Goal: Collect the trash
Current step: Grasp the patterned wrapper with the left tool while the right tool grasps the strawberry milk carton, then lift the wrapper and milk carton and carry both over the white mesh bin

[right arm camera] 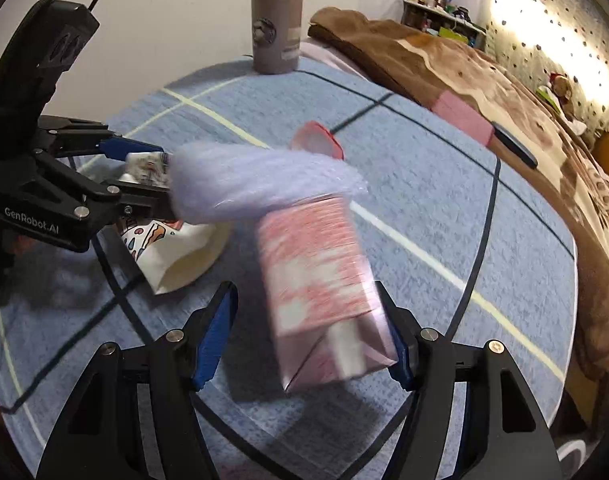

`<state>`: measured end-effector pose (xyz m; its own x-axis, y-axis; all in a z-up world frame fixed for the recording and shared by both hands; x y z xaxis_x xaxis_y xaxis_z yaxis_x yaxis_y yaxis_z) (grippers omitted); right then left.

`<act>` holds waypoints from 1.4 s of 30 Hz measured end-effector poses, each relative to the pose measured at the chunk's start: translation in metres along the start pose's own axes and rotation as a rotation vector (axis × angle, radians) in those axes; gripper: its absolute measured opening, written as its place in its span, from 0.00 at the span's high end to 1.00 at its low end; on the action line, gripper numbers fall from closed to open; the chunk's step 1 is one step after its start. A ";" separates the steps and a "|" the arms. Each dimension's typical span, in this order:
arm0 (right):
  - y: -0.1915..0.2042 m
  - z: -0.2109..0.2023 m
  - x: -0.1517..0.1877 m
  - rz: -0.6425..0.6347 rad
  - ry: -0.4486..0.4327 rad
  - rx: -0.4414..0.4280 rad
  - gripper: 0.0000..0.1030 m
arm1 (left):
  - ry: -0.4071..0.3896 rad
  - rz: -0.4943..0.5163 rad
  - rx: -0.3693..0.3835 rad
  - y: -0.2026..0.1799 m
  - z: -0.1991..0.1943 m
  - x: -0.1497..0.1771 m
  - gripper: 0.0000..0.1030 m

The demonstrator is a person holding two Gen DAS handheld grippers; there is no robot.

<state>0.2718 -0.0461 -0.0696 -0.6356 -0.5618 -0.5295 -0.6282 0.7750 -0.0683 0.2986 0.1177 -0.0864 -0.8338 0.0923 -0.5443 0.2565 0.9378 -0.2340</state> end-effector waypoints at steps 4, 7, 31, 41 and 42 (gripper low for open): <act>-0.004 -0.005 0.003 0.051 -0.031 -0.011 0.35 | -0.009 0.001 0.021 -0.005 -0.003 0.006 0.28; -0.009 -0.013 0.004 0.128 -0.077 -0.041 0.35 | -0.007 0.004 0.045 -0.008 -0.007 0.009 0.39; -0.025 -0.056 0.041 0.404 -0.201 0.034 0.63 | -0.097 -0.003 -0.024 -0.046 -0.040 0.031 0.73; -0.025 -0.079 0.051 0.448 -0.267 0.033 0.63 | -0.139 -0.023 0.000 -0.073 -0.053 0.037 0.74; -0.026 -0.081 0.053 0.454 -0.272 0.032 0.63 | -0.144 -0.029 -0.001 -0.076 -0.055 0.038 0.74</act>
Point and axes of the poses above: each gripper's, at about its wrist camera, not at the fingertips, and z roughly the way its jaws point, y to its left, x to its underside, the point moved 6 cm from there along z, roughly the way its jaws point, and after that the axes turned 2 degrees about -z, right-handed, at the moved point
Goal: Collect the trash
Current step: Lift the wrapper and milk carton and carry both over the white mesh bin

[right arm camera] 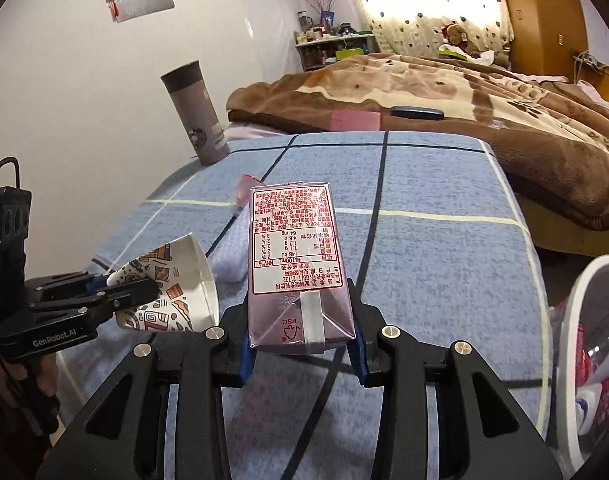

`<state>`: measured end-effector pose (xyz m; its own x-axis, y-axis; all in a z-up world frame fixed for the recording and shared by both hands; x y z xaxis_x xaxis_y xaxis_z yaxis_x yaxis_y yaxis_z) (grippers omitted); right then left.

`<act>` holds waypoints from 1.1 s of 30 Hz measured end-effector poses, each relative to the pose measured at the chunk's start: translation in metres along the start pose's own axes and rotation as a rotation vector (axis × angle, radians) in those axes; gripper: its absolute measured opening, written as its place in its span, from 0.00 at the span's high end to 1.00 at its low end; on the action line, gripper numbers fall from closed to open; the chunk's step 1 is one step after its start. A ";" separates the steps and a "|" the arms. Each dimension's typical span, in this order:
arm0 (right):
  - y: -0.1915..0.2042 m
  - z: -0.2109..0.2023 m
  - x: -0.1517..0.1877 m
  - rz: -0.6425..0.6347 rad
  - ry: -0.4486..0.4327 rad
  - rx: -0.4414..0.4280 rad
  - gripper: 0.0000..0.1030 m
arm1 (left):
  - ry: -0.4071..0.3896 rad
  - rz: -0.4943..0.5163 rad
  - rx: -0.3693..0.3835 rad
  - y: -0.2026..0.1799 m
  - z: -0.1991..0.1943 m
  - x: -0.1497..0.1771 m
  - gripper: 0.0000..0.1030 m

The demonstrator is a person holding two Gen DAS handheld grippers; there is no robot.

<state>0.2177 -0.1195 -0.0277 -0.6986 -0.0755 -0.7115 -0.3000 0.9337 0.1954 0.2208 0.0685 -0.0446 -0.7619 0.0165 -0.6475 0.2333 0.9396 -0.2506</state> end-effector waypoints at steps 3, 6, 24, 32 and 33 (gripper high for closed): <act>-0.008 -0.008 0.003 0.024 -0.013 0.009 0.63 | -0.012 0.005 0.007 -0.011 -0.004 -0.002 0.74; -0.014 -0.019 0.005 0.040 -0.030 0.016 0.63 | -0.020 0.017 0.026 -0.027 -0.005 -0.004 0.74; -0.087 -0.085 0.020 0.118 -0.106 0.191 0.63 | -0.041 0.120 0.178 -0.159 0.015 -0.019 0.74; -0.124 -0.111 0.027 0.167 -0.131 0.276 0.63 | -0.020 0.179 0.220 -0.213 0.033 -0.019 0.74; -0.129 -0.114 0.029 0.174 -0.134 0.286 0.63 | -0.015 0.184 0.230 -0.219 0.035 -0.019 0.74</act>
Point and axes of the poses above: each gripper's, at about its wrist camera, not at the fingertips, and z roughly the way its jaws point, y to its left, x to its underside, the point moved 6 cm from there along z, roughly the way its jaws point, and after that the axes turned 2 degrees about -z, right-handed, at the moved point
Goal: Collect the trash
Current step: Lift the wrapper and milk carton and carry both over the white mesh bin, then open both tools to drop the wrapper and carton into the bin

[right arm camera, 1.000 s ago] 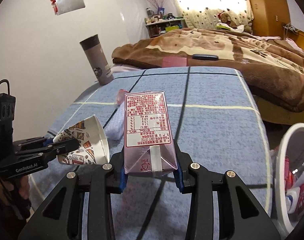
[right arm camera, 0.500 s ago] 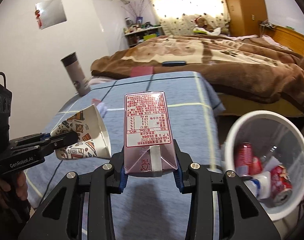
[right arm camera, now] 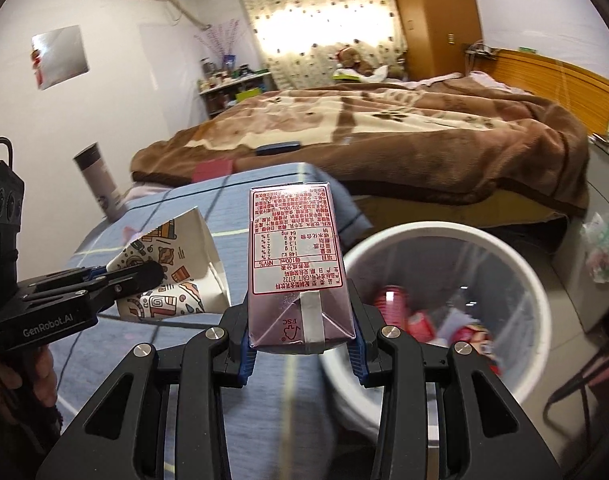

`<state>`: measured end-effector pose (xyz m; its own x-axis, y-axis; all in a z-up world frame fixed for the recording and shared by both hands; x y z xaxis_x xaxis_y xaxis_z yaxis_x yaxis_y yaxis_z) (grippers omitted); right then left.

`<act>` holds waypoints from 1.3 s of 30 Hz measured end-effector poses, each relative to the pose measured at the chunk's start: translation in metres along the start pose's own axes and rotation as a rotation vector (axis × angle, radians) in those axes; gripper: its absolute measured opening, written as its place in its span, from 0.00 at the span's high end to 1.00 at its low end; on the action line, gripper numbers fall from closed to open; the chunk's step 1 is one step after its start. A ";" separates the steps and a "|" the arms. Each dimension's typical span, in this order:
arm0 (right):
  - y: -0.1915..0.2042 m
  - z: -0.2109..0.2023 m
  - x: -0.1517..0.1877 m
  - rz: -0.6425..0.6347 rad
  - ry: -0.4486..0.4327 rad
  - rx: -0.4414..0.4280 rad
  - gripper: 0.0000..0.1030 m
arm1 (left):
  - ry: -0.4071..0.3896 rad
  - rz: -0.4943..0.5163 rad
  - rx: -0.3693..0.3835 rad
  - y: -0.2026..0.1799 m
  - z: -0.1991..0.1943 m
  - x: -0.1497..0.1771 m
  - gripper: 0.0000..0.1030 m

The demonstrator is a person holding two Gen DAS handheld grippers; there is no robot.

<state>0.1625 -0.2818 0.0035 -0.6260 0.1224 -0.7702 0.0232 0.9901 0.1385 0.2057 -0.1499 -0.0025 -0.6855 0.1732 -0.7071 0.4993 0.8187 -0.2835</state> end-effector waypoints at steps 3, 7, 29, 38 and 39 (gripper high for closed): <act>-0.018 -0.002 0.001 0.025 0.001 0.032 0.63 | 0.006 0.020 0.011 -0.017 0.012 -0.005 0.74; -0.046 -0.003 0.005 0.057 0.015 0.087 0.63 | 0.022 0.040 0.046 -0.040 0.028 -0.007 0.74; -0.102 0.018 0.033 0.107 0.160 0.226 0.50 | 0.134 0.081 0.060 -0.086 0.089 0.008 0.55; -0.104 0.012 0.031 0.122 0.133 0.234 0.44 | 0.114 0.067 0.047 -0.076 0.078 0.008 0.49; -0.102 0.011 0.030 0.119 0.130 0.234 0.44 | 0.113 0.064 0.045 -0.075 0.077 0.008 0.49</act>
Point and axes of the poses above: each gripper's, at about its wrist camera, not at the fingertips, and z roughly the way its jaws point, y to its left, x to its underside, the point moved 6 cm from there along z, roughly the way its jaws point, and after that the axes turned 2 degrees about -z, right-handed, at the moved point
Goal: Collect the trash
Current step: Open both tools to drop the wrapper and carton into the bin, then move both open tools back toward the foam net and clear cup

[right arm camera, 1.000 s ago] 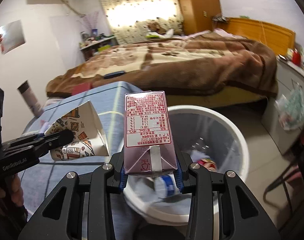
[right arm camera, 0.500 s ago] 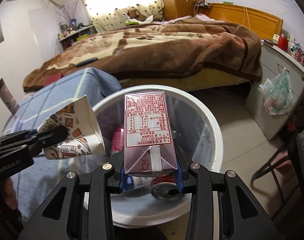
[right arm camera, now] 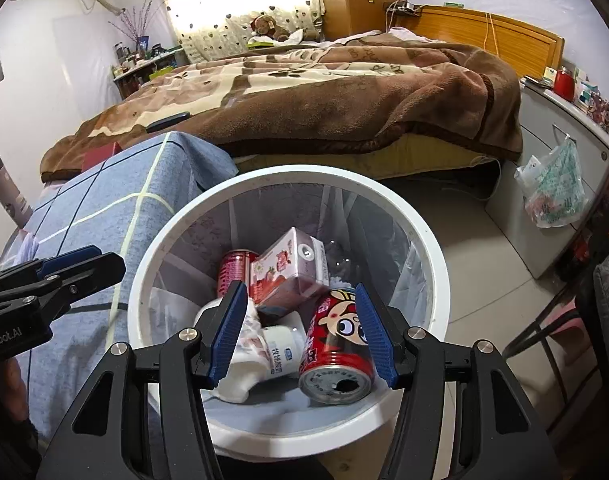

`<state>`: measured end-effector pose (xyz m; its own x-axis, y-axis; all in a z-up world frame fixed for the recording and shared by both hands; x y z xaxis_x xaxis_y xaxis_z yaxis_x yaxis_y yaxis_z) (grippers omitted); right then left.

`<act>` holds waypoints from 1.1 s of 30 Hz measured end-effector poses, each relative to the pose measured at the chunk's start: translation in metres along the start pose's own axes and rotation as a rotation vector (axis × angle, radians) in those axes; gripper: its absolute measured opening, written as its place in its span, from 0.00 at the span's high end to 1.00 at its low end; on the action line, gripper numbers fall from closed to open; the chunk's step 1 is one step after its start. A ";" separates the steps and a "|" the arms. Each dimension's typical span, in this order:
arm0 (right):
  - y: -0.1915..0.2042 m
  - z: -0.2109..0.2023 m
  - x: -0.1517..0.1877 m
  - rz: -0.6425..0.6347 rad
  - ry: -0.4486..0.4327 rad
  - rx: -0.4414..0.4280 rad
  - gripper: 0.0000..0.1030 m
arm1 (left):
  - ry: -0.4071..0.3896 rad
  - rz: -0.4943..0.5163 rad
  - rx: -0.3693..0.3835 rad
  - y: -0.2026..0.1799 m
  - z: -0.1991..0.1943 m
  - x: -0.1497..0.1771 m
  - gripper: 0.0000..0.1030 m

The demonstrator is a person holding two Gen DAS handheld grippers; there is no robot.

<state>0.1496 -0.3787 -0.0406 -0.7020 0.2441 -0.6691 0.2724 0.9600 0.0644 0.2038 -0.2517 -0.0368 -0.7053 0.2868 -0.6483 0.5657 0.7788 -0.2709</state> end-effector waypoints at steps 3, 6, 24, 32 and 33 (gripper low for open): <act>0.003 -0.003 0.000 -0.002 -0.007 -0.005 0.44 | -0.007 -0.008 -0.001 0.004 -0.006 0.002 0.48; 0.008 -0.008 -0.001 -0.003 -0.024 -0.009 0.44 | -0.011 -0.009 -0.013 0.008 -0.011 0.003 0.48; 0.050 -0.028 -0.003 -0.038 -0.083 -0.064 0.44 | -0.089 -0.046 -0.095 0.045 -0.065 0.016 0.46; 0.080 -0.025 -0.004 -0.068 -0.082 -0.105 0.44 | -0.127 -0.108 -0.155 0.085 -0.090 0.023 0.45; 0.083 -0.026 -0.004 -0.071 -0.081 -0.111 0.44 | -0.131 -0.114 -0.160 0.089 -0.093 0.024 0.45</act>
<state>0.1580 -0.2962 -0.0138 -0.6599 0.1676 -0.7324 0.1467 0.9848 0.0932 0.1976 -0.1232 -0.0103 -0.6936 0.1254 -0.7093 0.4033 0.8835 -0.2382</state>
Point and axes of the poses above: each gripper's, at about its wrist camera, not at the fingertips, and z roughly the way its jaws point, y to its left, x to its underside, the point moved 6 cm from there along z, roughly the way its jaws point, and after that the axes turned 2 degrees about -z, right-handed, at the moved point
